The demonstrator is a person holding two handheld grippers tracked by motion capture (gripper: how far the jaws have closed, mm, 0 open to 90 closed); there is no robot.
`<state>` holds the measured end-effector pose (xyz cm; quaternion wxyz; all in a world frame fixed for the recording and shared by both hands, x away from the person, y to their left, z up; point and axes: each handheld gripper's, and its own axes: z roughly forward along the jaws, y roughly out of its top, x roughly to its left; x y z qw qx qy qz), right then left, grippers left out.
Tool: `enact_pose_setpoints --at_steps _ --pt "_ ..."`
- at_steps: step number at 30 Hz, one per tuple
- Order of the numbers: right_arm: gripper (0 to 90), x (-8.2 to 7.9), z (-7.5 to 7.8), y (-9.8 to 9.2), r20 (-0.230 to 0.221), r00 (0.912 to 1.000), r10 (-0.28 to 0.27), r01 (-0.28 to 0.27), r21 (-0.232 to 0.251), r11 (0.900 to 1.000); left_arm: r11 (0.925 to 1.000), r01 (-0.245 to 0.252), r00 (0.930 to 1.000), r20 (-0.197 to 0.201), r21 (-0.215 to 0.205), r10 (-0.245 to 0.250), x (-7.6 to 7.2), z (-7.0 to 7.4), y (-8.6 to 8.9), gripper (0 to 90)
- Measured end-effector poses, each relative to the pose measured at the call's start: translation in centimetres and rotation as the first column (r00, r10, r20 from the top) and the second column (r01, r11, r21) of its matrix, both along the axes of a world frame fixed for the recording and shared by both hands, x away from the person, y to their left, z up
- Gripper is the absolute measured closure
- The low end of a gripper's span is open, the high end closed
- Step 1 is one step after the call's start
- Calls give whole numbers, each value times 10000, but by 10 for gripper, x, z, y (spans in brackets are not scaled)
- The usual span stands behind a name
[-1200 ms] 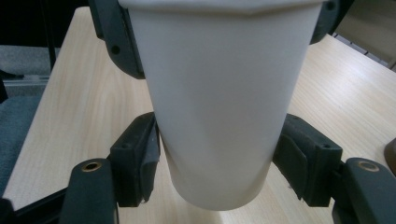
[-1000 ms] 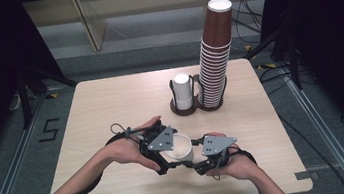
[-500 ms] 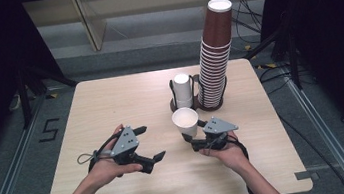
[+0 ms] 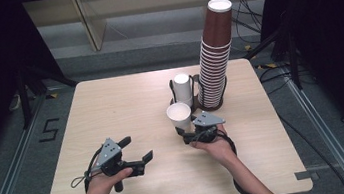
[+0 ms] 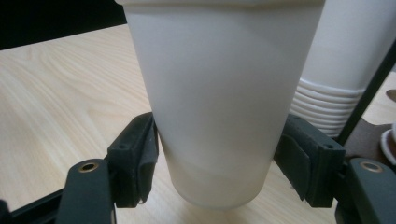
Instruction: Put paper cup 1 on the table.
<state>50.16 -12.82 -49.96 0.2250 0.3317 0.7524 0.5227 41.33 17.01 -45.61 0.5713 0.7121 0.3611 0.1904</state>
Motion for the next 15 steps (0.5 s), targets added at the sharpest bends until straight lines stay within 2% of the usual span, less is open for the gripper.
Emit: enact_pose_setpoints --at_steps 1,3,4,5,6,8,9,12,13,15 --pt "331 3 -1 1 115 9999 27 -26 -112 9999 10000 -24 10000 -28 -26 24 0 0 0 34" --pt "332 8 -4 5 -76 10000 0 -2 -261 9997 10000 -43 10000 -18 -78 43 1 -2 0 35" --pt "332 9 -5 6 -243 9995 -189 181 -321 9993 9999 -100 9999 -69 -36 100 1 -2 0 35" --pt "332 11 -6 8 -235 9997 -91 86 -197 9998 9999 -95 9999 -78 -41 95 1 -3 0 36" --pt "332 12 -6 10 -419 9989 -210 196 -339 9992 10000 -90 9999 -73 -11 90 1 -3 -1 36" --pt "331 16 -6 13 -268 9996 -105 99 -238 9997 10000 -81 9999 -101 37 81 1 -5 -1 36" --pt "331 16 -6 16 -481 9986 -232 223 -199 9996 9999 -94 9999 -116 42 94 1 -5 -1 36" --pt "330 19 -4 21 -811 9963 -268 227 -510 9984 10000 -68 9999 -113 23 68 1 -5 -2 36" --pt "330 20 -4 22 -728 9971 -242 198 -599 9980 10000 -64 9999 -110 30 64 1 -5 -2 36" --pt "329 21 -5 24 -900 9955 -302 229 -806 9965 10000 -76 9999 -112 22 76 1 -5 -2 36"
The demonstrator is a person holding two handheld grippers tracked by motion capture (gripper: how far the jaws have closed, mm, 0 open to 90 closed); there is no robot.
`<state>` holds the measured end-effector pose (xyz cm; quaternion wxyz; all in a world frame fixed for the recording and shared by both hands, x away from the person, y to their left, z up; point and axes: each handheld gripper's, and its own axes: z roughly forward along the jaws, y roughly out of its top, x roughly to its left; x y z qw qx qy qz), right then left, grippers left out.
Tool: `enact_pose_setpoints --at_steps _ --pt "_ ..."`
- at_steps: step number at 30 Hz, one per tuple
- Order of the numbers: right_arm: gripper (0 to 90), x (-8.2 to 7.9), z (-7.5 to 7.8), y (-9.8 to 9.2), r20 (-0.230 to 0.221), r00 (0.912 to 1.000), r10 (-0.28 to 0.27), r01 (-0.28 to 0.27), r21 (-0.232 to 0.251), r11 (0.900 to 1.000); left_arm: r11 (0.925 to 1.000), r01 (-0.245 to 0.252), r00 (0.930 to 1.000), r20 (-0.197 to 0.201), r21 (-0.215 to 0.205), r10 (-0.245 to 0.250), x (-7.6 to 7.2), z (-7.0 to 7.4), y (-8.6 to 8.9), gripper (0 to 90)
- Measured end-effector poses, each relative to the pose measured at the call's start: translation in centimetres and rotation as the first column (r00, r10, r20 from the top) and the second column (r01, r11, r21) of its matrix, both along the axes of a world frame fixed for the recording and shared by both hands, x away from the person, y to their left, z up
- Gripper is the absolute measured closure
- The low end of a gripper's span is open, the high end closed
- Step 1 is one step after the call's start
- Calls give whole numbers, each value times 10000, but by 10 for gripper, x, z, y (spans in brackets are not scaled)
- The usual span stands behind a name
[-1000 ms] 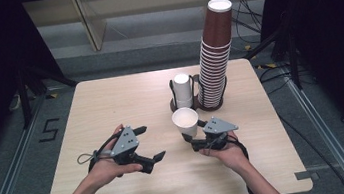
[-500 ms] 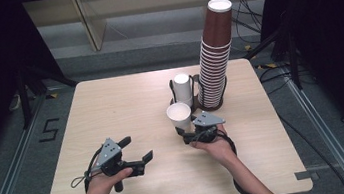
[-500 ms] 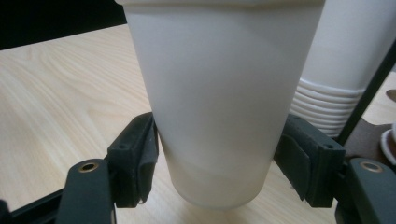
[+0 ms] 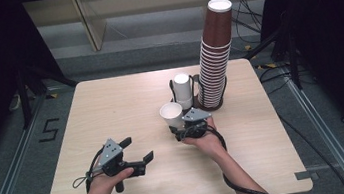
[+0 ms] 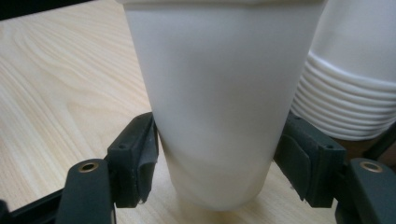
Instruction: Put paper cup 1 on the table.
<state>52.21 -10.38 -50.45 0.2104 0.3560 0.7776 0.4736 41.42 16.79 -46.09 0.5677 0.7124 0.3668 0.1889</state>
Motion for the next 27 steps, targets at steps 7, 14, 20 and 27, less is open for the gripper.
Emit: enact_pose_setpoints --at_steps 7,14,20,27 --pt "327 4 -1 4 -240 9997 -9 -4 -508 9987 10000 10 10000 -81 68 -9 0 -3 -2 36" --pt "318 8 -2 7 -225 9997 21 -44 -1061 9943 10000 64 10000 -60 26 -63 0 -5 -4 35" --pt "206 7 -1 7 -642 9979 -114 48 -1017 9948 9999 9 9998 -177 118 -7 -1 -6 -4 34" --pt "48 -6 4 -1 -1450 9888 -355 213 -982 9949 9992 254 9995 -202 307 -247 -2 -5 -7 24"
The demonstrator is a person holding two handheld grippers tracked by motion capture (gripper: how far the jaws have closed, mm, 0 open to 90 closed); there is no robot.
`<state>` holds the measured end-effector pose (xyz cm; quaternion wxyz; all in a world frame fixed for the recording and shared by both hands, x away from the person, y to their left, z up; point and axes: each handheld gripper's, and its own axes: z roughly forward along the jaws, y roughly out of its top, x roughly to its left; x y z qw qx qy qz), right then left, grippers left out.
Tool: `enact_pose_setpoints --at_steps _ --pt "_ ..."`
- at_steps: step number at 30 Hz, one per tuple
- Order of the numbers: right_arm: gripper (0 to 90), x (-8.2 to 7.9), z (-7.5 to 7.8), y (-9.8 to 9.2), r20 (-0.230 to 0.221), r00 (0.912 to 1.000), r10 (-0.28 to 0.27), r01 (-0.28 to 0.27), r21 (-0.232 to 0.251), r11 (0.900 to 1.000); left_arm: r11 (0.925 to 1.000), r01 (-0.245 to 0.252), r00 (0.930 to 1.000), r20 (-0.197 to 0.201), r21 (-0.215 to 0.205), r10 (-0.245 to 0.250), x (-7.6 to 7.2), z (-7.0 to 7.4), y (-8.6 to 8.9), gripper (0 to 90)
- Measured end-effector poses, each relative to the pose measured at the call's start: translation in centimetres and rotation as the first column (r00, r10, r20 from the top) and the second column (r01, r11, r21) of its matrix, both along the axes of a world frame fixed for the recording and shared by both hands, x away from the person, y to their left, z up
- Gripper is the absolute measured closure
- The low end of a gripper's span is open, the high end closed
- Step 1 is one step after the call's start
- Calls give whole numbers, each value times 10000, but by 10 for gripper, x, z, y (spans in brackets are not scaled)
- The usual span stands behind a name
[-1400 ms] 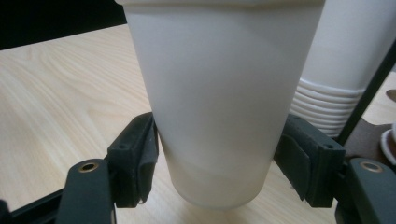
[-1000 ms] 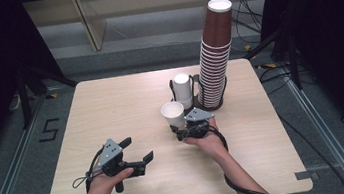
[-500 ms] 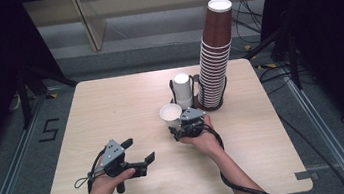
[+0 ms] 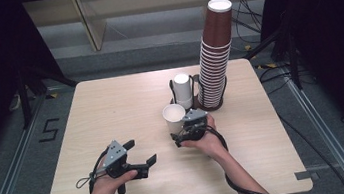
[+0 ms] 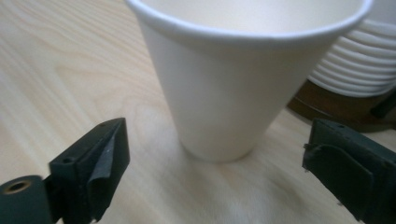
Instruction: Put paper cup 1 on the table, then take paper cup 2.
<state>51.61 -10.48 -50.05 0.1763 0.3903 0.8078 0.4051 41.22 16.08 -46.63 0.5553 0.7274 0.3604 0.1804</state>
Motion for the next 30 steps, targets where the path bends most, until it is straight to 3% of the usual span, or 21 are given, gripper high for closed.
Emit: enact_pose_setpoints --at_steps 1,2,3,5,6,11,19,20,23,24,25,30 --pt "40 1 0 -3 246 9996 165 -163 -99 9998 9999 71 10000 68 -125 -70 1 0 0 21" --pt "32 -3 4 -6 43 9999 150 -150 1 9999 9998 83 9999 75 -191 -82 1 0 -1 15" --pt "26 -3 5 -9 332 9989 329 -325 -146 9994 9999 -3 10000 -2 -130 3 1 0 -1 12" --pt "10 -9 10 -15 416 9988 264 -261 -89 9996 9999 34 10000 11 -138 -33 2 0 -1 7" --pt "5 -13 12 -18 204 9992 330 -329 -55 9994 9999 19 10000 21 -153 -18 3 0 -1 4" --pt "4 -23 22 -30 530 9983 256 -256 -13 9997 9998 -106 9998 170 -148 109 5 1 -3 0" --pt "29 -35 24 -42 563 9981 -246 231 264 9994 9999 -112 9993 366 115 107 5 -1 -5 0" --pt "39 -36 23 -43 722 9970 -276 253 331 9991 9999 -103 9990 435 92 99 4 -1 -5 0" --pt "91 -42 30 -51 719 9944 -777 740 529 9959 10000 -22 9985 545 65 18 3 1 -4 1" --pt "93 -41 32 -54 1033 9922 -699 647 524 9965 9999 -35 9985 545 121 28 3 1 -4 1" --pt "93 -42 36 -58 1065 9915 -747 698 490 9964 9999 -43 9983 577 133 36 3 2 -3 1" --pt "93 -43 53 -73 1258 9831 -1329 1190 1127 9865 9999 -156 9982 579 58 152 5 2 -2 2"
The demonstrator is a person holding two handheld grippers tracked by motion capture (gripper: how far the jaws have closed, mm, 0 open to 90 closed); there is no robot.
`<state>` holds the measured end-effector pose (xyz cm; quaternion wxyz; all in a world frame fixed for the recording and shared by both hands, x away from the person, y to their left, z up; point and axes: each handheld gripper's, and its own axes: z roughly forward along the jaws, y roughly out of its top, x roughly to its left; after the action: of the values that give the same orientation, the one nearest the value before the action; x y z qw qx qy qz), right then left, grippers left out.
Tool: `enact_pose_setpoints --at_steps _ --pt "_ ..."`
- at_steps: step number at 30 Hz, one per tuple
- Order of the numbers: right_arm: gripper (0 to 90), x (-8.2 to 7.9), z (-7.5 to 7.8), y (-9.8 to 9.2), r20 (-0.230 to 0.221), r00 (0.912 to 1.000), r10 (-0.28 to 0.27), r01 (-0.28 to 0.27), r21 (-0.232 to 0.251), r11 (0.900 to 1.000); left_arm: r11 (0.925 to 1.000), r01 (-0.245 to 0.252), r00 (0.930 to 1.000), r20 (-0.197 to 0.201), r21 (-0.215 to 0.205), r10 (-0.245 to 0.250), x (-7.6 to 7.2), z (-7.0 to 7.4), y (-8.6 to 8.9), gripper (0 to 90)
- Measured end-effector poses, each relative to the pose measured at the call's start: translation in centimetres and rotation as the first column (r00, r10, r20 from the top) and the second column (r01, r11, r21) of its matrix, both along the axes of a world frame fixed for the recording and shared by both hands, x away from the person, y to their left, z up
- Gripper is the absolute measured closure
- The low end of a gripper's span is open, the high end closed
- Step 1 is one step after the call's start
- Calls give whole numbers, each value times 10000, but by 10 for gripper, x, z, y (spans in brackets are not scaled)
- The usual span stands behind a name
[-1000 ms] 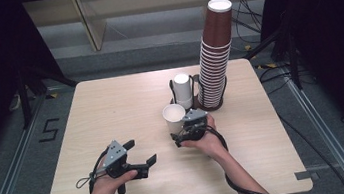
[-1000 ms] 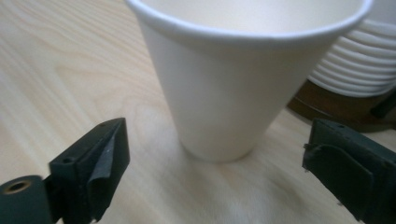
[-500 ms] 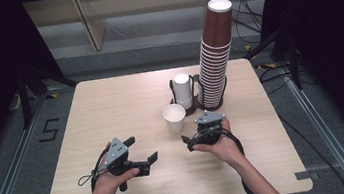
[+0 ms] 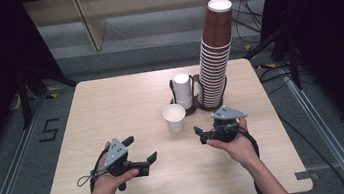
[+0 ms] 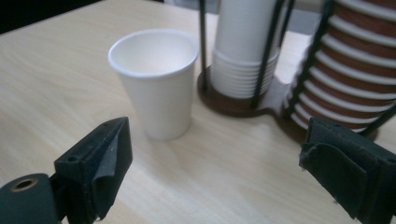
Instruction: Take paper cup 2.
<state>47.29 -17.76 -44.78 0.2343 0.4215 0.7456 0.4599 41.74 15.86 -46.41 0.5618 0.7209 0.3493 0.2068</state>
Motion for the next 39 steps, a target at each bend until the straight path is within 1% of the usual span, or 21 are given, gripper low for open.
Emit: enact_pose_setpoints --at_steps 2,4,5,6,8,9,10,11,12,14,18,19,20,23,25,26,31,34,36,37,39 --pt "93 2 5 -8 311 9995 -65 70 -172 9998 10000 23 10000 44 -16 -23 2 0 -1 2" --pt "97 3 6 -13 317 9995 -86 86 -16 10000 9999 105 9999 48 87 -105 2 0 -2 4" --pt "100 3 7 -17 587 9978 -294 301 -108 9995 9999 136 9999 61 86 -136 1 0 -3 5" --pt "103 2 7 -18 362 9987 -355 350 157 9993 9998 186 9998 78 102 -187 2 0 -4 7" --pt "108 0 8 -22 191 9981 -580 575 279 9980 9995 291 9995 118 74 -292 3 1 -7 9" --pt "109 3 8 -25 546 9973 -488 477 225 9986 9994 332 9993 161 -44 -331 4 2 -9 8" --pt "110 3 10 -29 639 9960 -625 611 240 9978 9992 403 9990 192 -63 -402 6 3 -10 8" --pt "110 2 11 -29 324 9963 -794 775 573 9953 9992 399 9990 206 73 -400 7 6 -11 6" --pt "110 3 14 -33 493 9950 -865 836 581 9948 9991 417 9988 257 42 -418 9 8 -12 4" --pt "110 4 19 -39 833 9906 -1084 1029 680 9924 9990 437 9980 453 11 -437 14 14 -17 5" --pt "107 5 34 -43 1050 9841 -1430 1324 1018 9860 9988 496 9933 1048 -45 -489 24 31 -33 2" --pt "106 6 38 -43 1142 9820 -1501 1396 954 9856 9985 550 9903 1282 -59 -538 30 39 -40 1" --pt "99 8 45 -43 1306 9796 -1528 1372 1207 9832 9982 595 9888 1373 -57 -581 33 43 -44 0" --pt "72 10 62 -40 1641 9760 -1434 1238 1236 9846 9958 917 9821 1654 -45 -897 47 60 -64 0" --pt "59 14 75 -38 2058 9682 -1423 1199 1175 9858 9941 1065 9760 1891 185 -1080 56 69 -74 0" --pt "57 16 81 -36 2058 9678 -1446 1184 1344 9838 9938 1071 9732 2016 294 -1108 60 74 -80 0" --pt "57 29 114 -34 2808 9483 -1481 1121 1402 9838 9936 1073 9612 2516 362 -1129 81 94 -109 0" --pt "53 41 139 -32 3161 9380 -1423 1083 1229 9865 9920 1199 9583 2564 388 -1258 95 108 -127 0" --pt "48 48 154 -31 3153 9364 -1543 1186 1297 9844 9902 1364 9591 2465 292 -1394 108 118 -139 0" --pt "43 55 164 -33 3292 9321 -1511 1169 1213 9857 9901 1379 9593 2452 262 -1401 114 124 -145 0" --pt "28 66 180 -36 3264 9323 -1560 1201 1277 9845 9886 1466 9591 2399 334 -1503 129 134 -158 0"
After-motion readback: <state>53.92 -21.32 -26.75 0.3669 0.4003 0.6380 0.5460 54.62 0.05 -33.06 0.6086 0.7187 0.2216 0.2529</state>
